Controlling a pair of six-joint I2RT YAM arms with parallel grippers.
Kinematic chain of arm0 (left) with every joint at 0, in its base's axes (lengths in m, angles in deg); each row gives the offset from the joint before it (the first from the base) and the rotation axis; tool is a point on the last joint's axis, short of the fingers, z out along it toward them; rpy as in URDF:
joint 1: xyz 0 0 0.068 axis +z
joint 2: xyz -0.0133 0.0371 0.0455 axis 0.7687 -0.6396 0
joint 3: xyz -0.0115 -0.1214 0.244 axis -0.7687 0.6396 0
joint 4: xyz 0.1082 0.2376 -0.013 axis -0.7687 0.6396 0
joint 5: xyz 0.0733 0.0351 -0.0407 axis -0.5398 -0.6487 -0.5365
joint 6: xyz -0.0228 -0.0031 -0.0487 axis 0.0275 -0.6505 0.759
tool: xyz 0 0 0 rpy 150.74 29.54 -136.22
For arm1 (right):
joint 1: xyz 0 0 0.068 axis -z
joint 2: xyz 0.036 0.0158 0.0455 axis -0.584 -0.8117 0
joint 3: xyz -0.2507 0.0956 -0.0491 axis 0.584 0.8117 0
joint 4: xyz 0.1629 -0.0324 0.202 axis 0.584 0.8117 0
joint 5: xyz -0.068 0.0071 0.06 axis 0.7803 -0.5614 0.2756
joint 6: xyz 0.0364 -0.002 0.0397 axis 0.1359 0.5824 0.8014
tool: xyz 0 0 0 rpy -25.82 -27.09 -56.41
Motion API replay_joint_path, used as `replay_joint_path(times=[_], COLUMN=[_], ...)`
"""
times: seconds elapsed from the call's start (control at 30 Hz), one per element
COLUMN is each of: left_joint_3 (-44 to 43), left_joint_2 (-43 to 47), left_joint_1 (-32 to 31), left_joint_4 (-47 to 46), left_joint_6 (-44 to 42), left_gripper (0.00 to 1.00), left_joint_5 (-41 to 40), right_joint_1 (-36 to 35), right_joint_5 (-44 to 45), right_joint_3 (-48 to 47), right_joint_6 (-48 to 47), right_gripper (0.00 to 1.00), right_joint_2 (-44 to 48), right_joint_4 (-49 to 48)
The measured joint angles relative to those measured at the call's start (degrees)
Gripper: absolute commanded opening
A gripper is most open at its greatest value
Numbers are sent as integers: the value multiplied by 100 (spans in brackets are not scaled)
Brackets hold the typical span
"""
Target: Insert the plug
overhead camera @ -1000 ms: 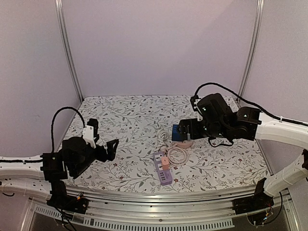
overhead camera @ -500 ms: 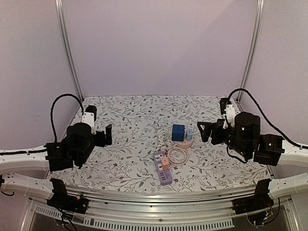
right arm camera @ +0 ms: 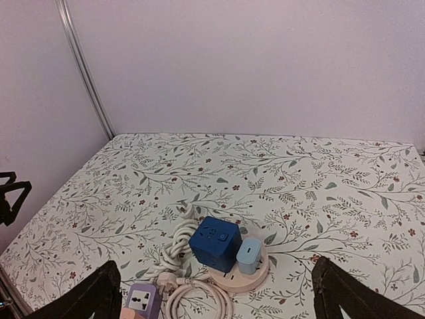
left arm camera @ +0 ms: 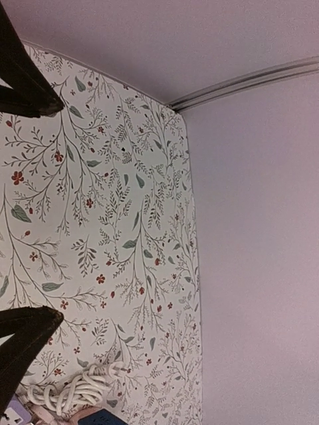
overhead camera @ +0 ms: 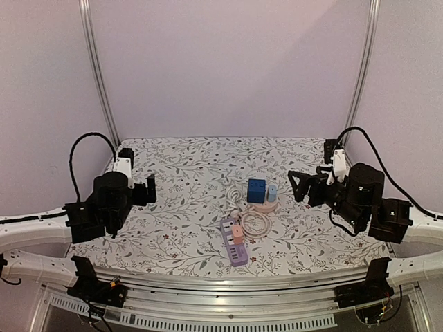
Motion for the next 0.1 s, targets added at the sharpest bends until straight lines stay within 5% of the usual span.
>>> replay_joint_path(times=[0.1], left_joint_3=[0], left_joint_2=[11], left_joint_1=[20], left_joint_4=[2], left_joint_6=[-2], left_gripper=[99], left_joint_5=[17], right_joint_1=[0], right_joint_5=[0], right_joint_3=[17], right_joint_6=[-17], right_gripper=[99], right_joint_2=[-2], right_joint_4=[-4])
